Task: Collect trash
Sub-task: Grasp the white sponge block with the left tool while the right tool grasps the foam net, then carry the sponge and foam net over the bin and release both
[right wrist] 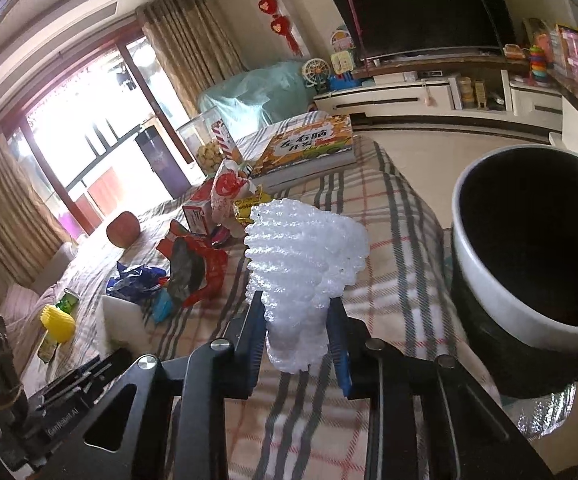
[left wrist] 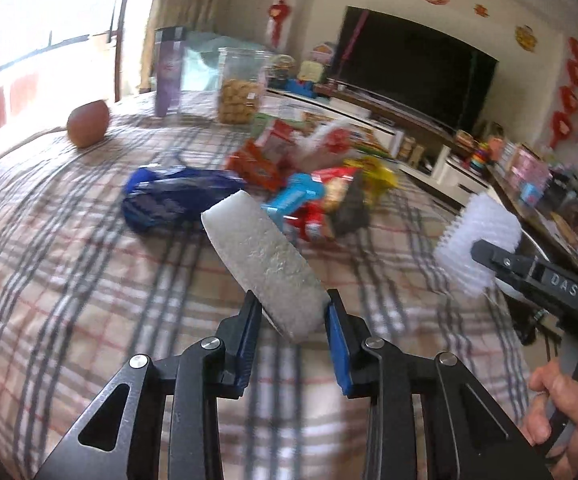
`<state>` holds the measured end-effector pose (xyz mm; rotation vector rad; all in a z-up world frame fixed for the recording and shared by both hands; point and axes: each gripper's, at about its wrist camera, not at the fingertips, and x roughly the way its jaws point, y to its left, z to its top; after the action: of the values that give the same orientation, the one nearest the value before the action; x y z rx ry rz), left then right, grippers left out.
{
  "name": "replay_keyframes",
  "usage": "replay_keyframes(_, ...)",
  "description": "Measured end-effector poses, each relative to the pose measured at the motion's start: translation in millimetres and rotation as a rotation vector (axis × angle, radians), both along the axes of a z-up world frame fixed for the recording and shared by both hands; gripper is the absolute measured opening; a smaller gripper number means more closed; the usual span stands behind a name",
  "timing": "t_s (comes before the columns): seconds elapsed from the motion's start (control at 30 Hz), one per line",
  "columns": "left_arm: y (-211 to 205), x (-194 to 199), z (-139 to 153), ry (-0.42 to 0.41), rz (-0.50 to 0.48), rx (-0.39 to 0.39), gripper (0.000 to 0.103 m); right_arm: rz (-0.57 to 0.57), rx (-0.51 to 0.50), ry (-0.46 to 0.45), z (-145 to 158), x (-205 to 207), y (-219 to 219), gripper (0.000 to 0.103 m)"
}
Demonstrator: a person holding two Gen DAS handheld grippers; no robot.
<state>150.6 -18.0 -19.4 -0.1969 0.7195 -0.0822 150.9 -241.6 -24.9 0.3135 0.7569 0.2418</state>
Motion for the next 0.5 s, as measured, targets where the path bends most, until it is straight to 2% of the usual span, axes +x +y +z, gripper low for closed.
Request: replay_keyframes(0.5,-52.2,12.1,6.4,0.007,-0.182,0.005,0.031,-0.07,-0.013,-0.013,12.9,-27.3,-40.5,0.029)
